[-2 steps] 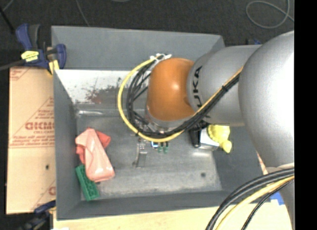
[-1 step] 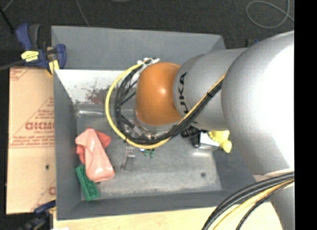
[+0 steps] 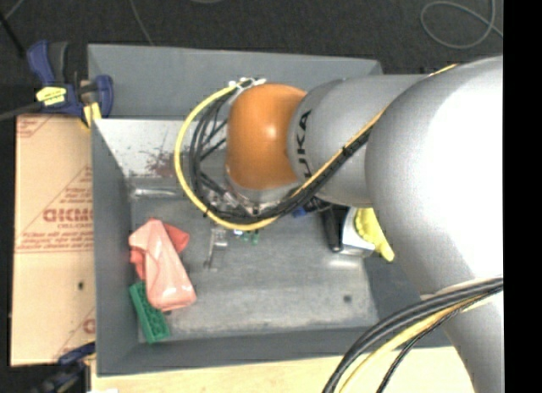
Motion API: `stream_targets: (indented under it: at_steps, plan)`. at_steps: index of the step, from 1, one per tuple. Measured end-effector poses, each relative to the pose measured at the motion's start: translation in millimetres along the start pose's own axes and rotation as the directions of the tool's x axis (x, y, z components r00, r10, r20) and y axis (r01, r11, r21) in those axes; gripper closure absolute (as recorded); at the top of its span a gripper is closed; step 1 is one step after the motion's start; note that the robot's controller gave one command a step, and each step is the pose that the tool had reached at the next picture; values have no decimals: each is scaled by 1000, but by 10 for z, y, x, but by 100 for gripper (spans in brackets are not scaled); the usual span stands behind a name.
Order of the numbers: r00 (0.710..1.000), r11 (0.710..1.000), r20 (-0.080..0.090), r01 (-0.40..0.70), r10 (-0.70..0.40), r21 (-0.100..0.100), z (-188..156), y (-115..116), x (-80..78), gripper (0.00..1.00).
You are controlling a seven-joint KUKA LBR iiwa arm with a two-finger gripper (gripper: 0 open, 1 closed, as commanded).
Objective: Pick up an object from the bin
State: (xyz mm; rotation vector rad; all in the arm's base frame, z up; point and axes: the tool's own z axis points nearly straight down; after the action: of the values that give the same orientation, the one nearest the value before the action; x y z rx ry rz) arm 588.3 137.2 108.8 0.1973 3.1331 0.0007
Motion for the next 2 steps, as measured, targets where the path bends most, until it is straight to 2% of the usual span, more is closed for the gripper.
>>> stream_targets:
  at_steps: [1,2]
  plan:
    - [985,985,3,170,-170,-1,28,399,-216,0]
    - [992,992,6,126,-126,5,185,576,-182,0]
